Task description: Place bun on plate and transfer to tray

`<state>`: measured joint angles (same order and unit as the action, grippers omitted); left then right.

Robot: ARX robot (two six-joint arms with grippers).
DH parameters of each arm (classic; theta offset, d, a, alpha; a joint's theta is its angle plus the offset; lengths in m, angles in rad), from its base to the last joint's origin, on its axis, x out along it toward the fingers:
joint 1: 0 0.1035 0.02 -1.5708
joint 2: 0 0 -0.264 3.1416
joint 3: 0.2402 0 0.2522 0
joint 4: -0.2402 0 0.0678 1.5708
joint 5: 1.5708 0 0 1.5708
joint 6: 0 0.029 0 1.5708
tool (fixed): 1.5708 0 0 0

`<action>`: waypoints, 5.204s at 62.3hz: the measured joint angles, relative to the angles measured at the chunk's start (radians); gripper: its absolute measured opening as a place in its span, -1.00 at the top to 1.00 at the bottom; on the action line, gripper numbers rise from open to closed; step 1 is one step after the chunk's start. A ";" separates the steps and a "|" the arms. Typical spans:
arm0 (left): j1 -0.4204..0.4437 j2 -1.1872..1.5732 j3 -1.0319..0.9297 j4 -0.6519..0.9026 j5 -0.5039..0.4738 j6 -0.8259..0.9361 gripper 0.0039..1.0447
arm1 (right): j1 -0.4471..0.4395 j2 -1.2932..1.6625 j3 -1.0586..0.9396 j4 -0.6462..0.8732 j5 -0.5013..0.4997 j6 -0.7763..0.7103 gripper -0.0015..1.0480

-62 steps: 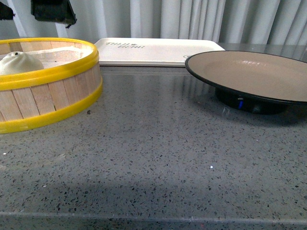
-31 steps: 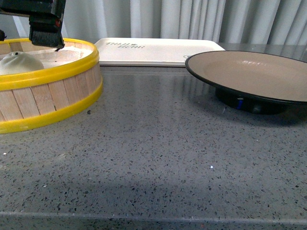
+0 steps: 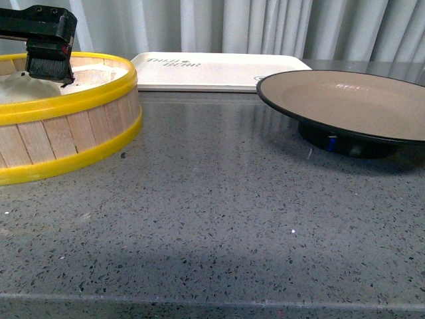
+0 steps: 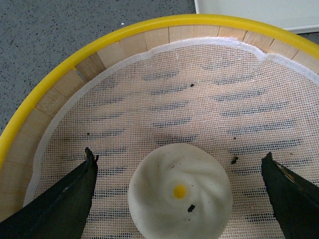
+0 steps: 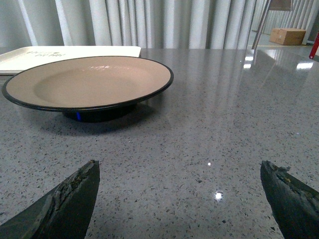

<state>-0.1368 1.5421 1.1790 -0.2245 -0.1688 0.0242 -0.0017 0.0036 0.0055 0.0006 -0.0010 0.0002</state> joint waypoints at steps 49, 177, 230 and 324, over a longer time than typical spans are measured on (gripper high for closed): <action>-0.003 0.000 -0.009 -0.005 0.015 -0.010 0.93 | 0.000 0.000 0.000 0.000 0.000 0.000 -0.84; -0.586 0.560 0.704 -0.111 0.021 0.136 0.93 | 0.000 0.000 0.000 0.000 0.000 0.000 -0.84; -0.623 0.531 0.676 -0.128 0.055 0.069 -0.44 | 0.000 0.000 0.000 0.000 0.000 0.000 -0.84; 0.127 -0.746 -0.705 0.551 0.151 -0.020 0.23 | 0.000 0.000 0.000 0.000 0.000 0.000 -0.84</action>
<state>-0.0093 0.7963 0.4740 0.3267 -0.0174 0.0040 -0.0017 0.0036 0.0055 0.0006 -0.0013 0.0002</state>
